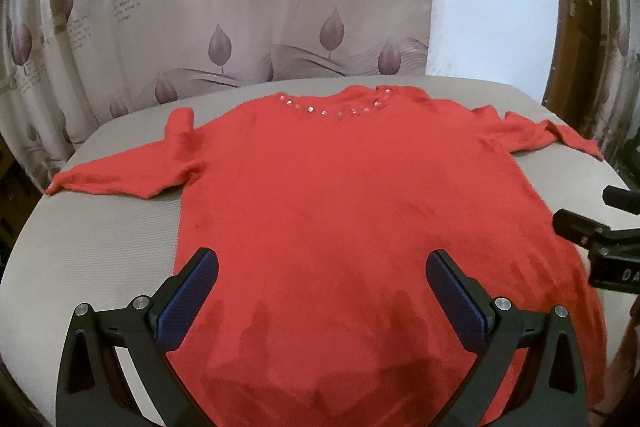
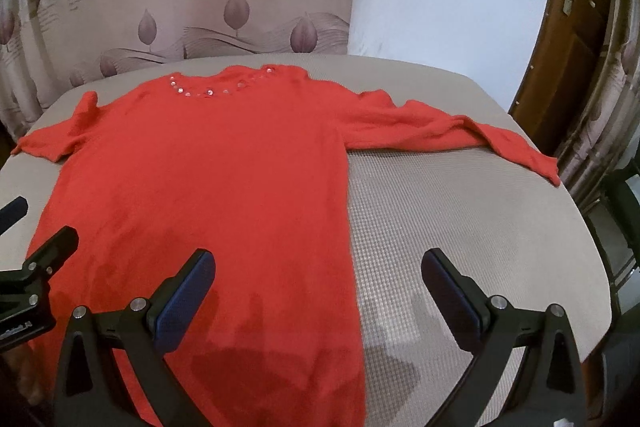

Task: Fold small clothes
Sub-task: 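Grasp the sweater sleeve cuff with the right tool and lift it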

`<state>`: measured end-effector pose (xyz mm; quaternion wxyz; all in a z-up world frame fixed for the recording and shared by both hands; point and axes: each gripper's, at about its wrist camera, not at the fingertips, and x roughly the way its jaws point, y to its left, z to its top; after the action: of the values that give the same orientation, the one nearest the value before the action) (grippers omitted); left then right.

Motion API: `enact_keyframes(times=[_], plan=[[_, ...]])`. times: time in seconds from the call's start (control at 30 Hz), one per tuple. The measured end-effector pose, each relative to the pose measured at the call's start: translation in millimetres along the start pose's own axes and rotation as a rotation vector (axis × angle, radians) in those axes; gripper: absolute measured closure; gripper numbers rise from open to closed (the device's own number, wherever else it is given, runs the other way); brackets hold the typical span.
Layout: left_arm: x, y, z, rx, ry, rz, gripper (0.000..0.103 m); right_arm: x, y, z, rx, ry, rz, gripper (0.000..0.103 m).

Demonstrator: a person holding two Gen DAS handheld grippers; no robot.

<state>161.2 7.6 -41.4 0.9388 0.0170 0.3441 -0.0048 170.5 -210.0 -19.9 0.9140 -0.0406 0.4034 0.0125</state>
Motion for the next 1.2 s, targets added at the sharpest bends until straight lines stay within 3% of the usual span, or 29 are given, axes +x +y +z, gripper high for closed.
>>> enact_keyframes(times=[0.13,0.23,0.3,0.33,0.4,0.5,0.53,0.6,0.7,0.9,1.07,1.2], plan=[[16.8,5.3,-0.3,-0.017,0.015,-0.002,0.0,15.1,-30.1,10.2,0.07,0.007,0.122,0.001],[27.4,12.9,-0.5,-0.06,0.047,-0.026,0.0,34.7,-82.8,19.4,0.221,0.021,0.231,0.002],[28.4,15.5,-1.3,-0.074,0.048,-0.035,0.0,52.9,-130.8,25.9,0.349,0.034,0.287,0.014],[28.5,16.1,-1.9,-0.077,0.047,-0.039,0.0,65.5,-159.8,29.6,0.422,0.053,0.294,0.027],[28.6,14.6,-2.8,-0.073,0.045,-0.037,0.0,85.4,-206.1,31.7,0.559,0.081,0.317,0.037],[29.2,10.0,-3.4,-0.05,0.046,-0.025,0.0,122.5,-281.8,25.1,0.833,0.122,0.399,0.039],[29.7,8.2,-3.8,-0.041,0.049,-0.021,0.0,130.3,-298.6,22.4,0.908,0.116,0.441,0.046],[30.8,6.2,-3.5,-0.03,0.055,-0.013,0.0,141.4,-324.9,24.1,1.003,0.108,0.474,0.045],[32.8,4.3,-3.4,-0.022,0.065,-0.011,0.0,152.8,-345.4,32.1,1.047,0.096,0.466,0.043],[40.2,7.2,-1.7,-0.044,0.102,-0.017,0.0,168.7,-370.6,29.3,1.214,0.076,0.509,0.05],[42.1,8.0,-1.7,-0.052,0.112,-0.022,0.0,173.7,-389.6,22.3,1.383,0.029,0.462,0.058],[42.4,8.8,-2.0,-0.057,0.114,-0.027,0.0,182.5,-399.4,20.4,1.411,0.036,0.438,0.085]])
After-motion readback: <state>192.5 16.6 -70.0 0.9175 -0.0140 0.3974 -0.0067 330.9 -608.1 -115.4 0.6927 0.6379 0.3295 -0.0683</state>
